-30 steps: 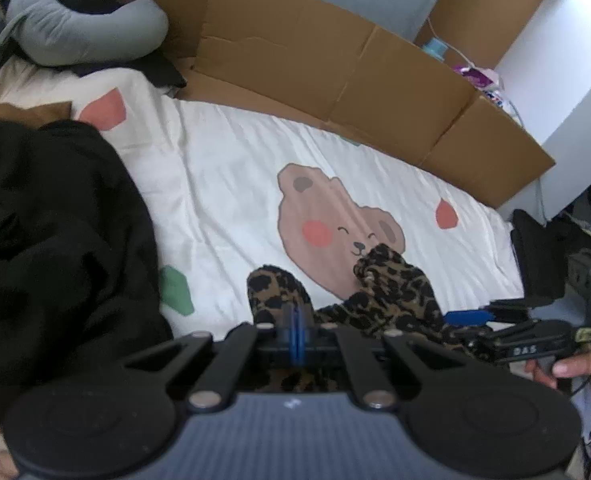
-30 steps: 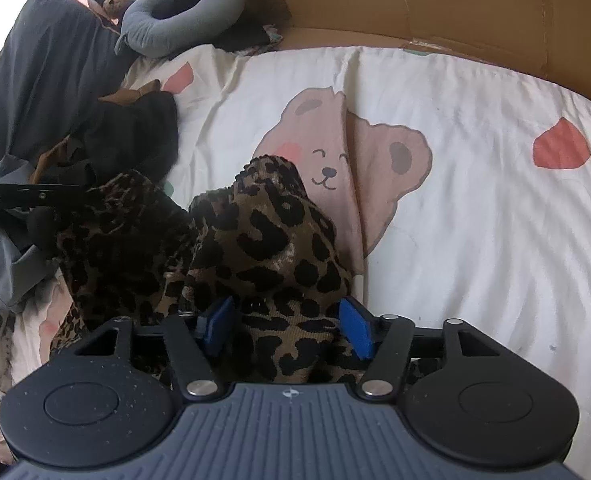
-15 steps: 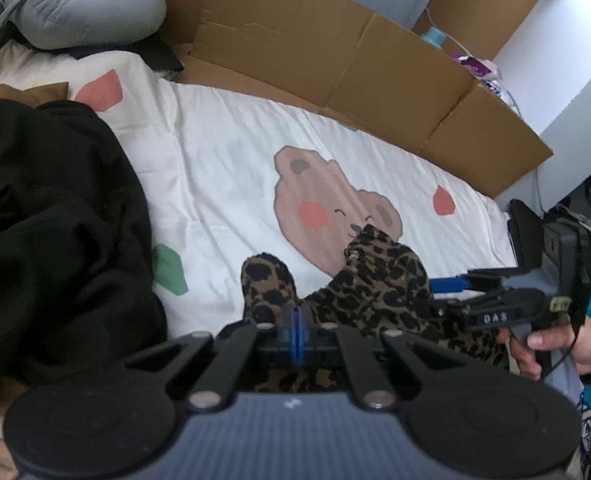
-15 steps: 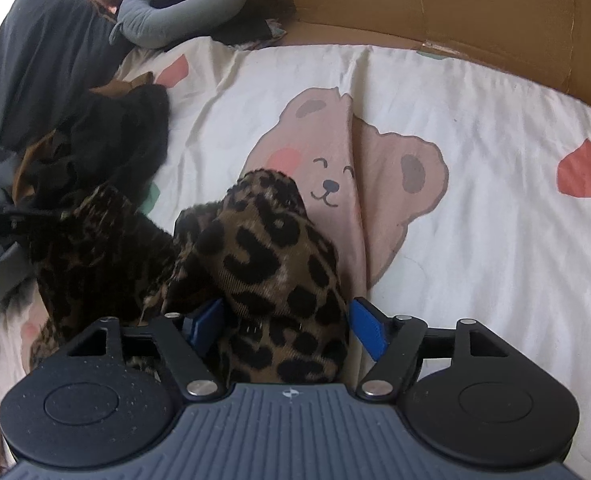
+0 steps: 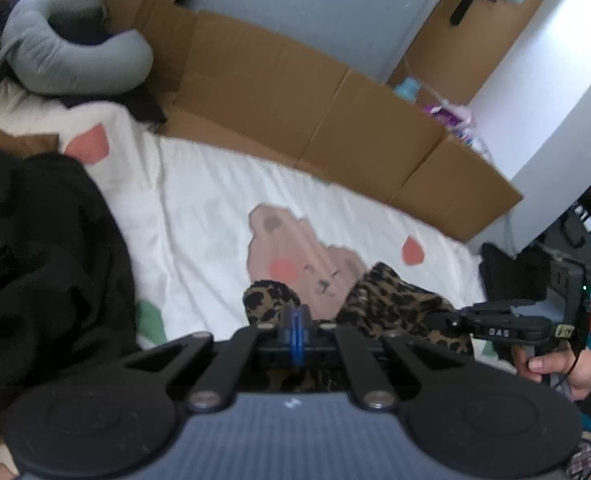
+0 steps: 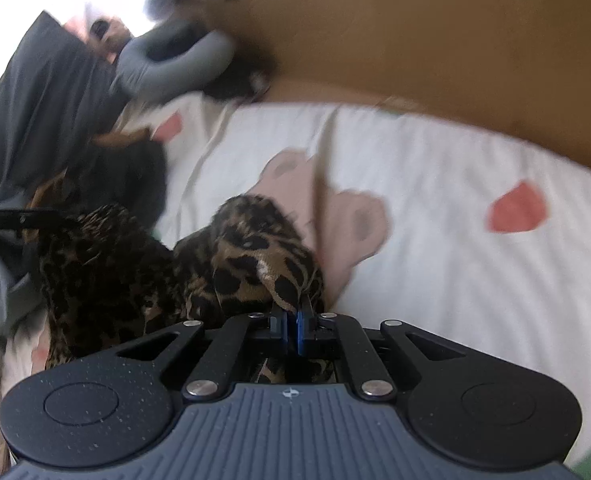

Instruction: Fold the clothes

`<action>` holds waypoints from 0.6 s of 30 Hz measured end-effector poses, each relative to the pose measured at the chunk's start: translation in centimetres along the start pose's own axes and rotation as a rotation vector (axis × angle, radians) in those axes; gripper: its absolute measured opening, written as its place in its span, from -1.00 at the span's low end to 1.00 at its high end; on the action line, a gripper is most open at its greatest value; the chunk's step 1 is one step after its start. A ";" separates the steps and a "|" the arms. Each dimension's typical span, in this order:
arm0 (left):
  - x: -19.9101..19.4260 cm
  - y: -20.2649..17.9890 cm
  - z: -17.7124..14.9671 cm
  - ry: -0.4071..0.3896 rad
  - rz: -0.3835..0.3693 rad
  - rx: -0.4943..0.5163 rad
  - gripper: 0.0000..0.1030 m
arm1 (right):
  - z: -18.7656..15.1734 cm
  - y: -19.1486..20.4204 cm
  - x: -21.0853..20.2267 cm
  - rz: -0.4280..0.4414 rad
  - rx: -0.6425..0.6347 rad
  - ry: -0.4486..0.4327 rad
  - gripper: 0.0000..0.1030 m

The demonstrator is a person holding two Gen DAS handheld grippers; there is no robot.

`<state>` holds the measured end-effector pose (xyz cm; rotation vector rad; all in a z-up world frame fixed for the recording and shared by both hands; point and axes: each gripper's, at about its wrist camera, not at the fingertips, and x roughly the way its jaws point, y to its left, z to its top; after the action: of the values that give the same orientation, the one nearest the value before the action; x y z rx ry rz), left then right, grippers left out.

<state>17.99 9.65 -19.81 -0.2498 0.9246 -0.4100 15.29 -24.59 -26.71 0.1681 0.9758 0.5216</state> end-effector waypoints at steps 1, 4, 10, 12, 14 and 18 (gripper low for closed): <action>-0.2 -0.2 0.2 -0.012 -0.005 0.001 -0.99 | 0.2 -0.3 -0.9 -0.015 0.007 -0.016 -0.97; -0.7 -0.5 0.8 -0.047 -0.022 0.002 -0.99 | 0.4 -0.6 -3.2 -0.065 -0.001 -0.047 -0.96; -1.1 -1.0 1.4 -0.095 -0.054 0.004 -0.99 | 0.5 -0.5 -7.0 -0.157 -0.037 -0.104 -0.96; -0.6 -0.8 1.2 -0.080 -0.053 0.001 -0.99 | 0.4 -0.3 -7.5 -0.187 -0.051 -0.109 -0.96; -0.1 -0.6 0.8 -0.059 -0.046 -0.003 -0.99 | -0.1 -0.3 -6.9 -0.190 -0.058 -0.084 -0.95; 0.4 0.4 -0.4 -0.013 -0.009 -0.020 -0.99 | -1.4 -0.3 -4.8 -0.123 -0.018 -0.001 -0.81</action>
<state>17.95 9.79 -20.53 -0.2743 0.9157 -0.4072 12.13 -27.36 -24.01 0.0918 0.9734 0.4175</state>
